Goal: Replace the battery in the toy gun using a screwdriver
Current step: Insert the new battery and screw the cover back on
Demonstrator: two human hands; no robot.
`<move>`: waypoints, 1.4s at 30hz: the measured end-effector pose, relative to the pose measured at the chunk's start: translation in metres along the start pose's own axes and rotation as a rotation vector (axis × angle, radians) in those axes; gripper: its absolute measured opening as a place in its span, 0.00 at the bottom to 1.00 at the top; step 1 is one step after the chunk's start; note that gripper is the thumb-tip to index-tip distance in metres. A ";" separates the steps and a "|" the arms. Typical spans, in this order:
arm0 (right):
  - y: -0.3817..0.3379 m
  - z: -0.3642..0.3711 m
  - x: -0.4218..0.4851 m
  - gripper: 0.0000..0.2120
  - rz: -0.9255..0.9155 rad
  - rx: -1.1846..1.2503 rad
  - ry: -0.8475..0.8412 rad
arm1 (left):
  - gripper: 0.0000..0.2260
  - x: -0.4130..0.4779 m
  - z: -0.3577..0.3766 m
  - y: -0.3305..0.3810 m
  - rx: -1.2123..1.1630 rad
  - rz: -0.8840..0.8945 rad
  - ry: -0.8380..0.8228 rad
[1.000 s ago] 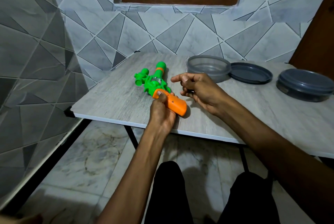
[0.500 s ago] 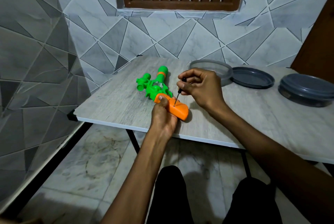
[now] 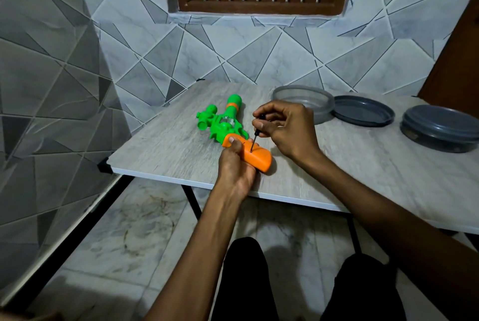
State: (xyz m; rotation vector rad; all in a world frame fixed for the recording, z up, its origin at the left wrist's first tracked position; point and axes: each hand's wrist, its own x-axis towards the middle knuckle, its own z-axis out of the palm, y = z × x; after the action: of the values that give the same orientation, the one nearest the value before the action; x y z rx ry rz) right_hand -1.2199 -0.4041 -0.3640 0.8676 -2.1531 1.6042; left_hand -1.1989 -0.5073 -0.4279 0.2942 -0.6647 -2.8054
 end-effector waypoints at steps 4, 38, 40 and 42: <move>0.002 -0.001 0.000 0.06 -0.008 -0.014 -0.004 | 0.07 0.000 0.000 0.001 0.003 -0.007 -0.004; -0.010 -0.014 0.013 0.10 -0.252 -0.883 -0.520 | 0.22 0.014 -0.009 -0.007 0.002 -0.027 -0.019; -0.012 -0.013 0.013 0.06 -0.237 -0.819 -0.553 | 0.21 0.016 -0.010 -0.007 0.021 -0.036 -0.052; -0.015 -0.011 0.014 0.05 -0.224 -0.829 -0.544 | 0.16 0.019 -0.013 -0.008 0.029 -0.049 -0.079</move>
State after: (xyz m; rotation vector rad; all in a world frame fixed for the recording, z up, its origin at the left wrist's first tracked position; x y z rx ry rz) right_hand -1.2223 -0.4000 -0.3414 1.2506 -2.5946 0.2782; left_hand -1.2150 -0.5110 -0.4458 0.2082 -0.7262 -2.8687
